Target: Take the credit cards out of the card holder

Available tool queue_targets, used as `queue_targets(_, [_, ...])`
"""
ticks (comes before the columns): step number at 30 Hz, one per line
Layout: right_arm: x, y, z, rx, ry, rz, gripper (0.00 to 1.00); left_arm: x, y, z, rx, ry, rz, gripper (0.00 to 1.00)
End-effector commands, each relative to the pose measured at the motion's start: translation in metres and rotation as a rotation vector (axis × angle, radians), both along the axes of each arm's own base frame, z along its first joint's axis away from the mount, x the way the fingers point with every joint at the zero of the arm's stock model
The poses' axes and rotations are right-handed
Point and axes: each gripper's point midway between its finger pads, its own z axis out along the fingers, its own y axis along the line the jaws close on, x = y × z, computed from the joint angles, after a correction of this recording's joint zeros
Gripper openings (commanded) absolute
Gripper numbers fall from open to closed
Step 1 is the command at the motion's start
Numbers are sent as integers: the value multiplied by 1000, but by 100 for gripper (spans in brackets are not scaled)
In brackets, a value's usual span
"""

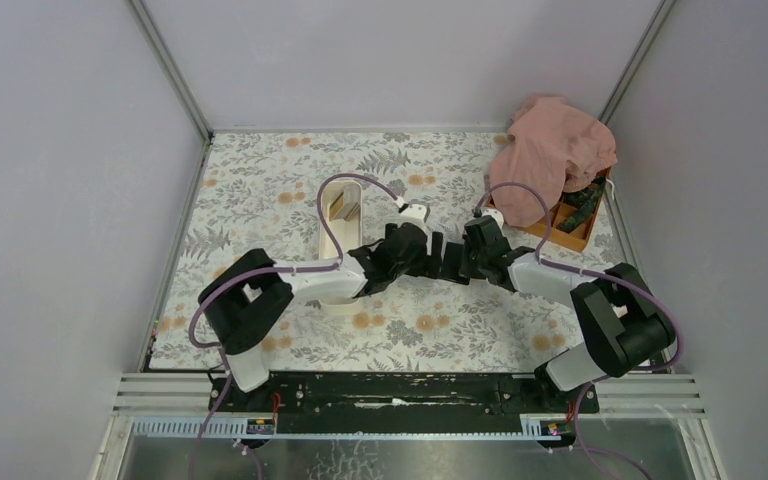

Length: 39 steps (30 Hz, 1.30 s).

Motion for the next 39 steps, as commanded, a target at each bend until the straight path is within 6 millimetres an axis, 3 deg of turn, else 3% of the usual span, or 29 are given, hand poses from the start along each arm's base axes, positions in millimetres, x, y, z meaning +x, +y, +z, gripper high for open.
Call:
queue_targets(1, [-1,2,-1,29,-1,-2,0,6,-1,-7,-87,56,-8,87])
queue_targets(21, [-2,3,-1,35,-4,-2,0,-4,-27,-27,-155,126,-112,83])
queue_targets(39, [-2,4,1,52,-8,-4,0,-28,-54,13,-387,67,-300,82])
